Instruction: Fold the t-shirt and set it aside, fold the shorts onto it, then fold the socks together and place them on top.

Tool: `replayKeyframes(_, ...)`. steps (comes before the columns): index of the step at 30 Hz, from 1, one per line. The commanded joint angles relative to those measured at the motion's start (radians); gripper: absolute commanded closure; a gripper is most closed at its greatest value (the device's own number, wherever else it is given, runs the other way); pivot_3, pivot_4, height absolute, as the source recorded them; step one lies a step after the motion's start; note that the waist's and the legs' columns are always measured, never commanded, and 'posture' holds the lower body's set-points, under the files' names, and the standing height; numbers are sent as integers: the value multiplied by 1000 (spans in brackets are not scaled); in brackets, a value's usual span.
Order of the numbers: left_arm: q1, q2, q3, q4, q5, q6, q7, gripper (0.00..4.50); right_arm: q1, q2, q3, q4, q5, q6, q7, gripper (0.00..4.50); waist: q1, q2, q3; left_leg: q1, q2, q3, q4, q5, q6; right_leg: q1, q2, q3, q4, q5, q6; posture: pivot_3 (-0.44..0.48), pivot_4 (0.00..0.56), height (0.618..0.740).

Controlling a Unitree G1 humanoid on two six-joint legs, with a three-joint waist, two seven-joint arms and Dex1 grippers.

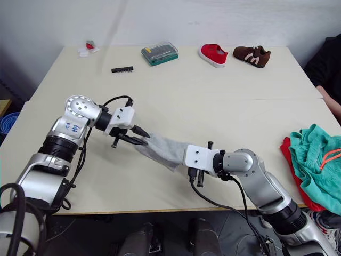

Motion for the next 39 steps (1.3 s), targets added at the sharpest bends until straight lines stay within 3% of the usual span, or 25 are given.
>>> replayKeyframes(1,21,32,32,-64,-21,34,-11,1951,7,-1,-41,-50,51,25,4,3494,-1,0,0,0,0,0,0,0,0,0,0,0,0,0,0,0,150,740)
replayKeyframes(7,31,48,59,-113,-44,96,6,22,21,23,-79,-76,135,54,-1,1398,4,0,0,0,0,0,1,0,0,0,0,0,1,0,0,0,150,740)
replayKeyframes(13,2,-1,117,-232,-156,400,40,22,-21,65,-197,-103,304,180,-30,1398,9,0,0,0,0,-1,2,0,0,1,-1,0,1,0,0,0,150,740)
replayKeyframes(14,0,-19,124,-248,-171,438,60,207,-33,77,-207,-95,319,196,-44,1364,9,0,0,0,0,-1,3,0,0,2,0,0,1,0,0,0,150,740)
replayKeyframes(17,2,-62,131,-279,-187,501,120,952,-60,101,-207,-71,335,221,-79,2004,8,0,0,0,0,-2,5,0,0,2,-1,0,3,0,0,0,150,740)
replayKeyframes(24,91,-135,29,-308,-94,438,234,3298,-101,170,-78,115,205,153,-199,4469,3,0,0,0,0,-1,5,0,0,1,0,1,6,0,0,0,150,740)
replayKeyframes(28,144,-77,-51,-322,0,375,228,4472,-97,169,-1,163,131,111,-219,4500,-3,0,0,-1,0,1,5,0,0,-2,-1,3,8,-1,-1,0,150,740)
replayKeyframes(33,143,6,-106,-208,170,189,348,4472,-90,148,32,181,85,80,-215,4500,-13,0,0,-1,0,2,4,0,-1,-4,-1,4,8,-1,-1,0,150,740)
replayKeyframes(39,148,48,-75,-167,175,147,375,4472,-62,109,36,187,52,31,-201,4500,-16,0,0,0,0,2,4,0,-1,-3,-2,4,9,-1,-1,0,150,740)
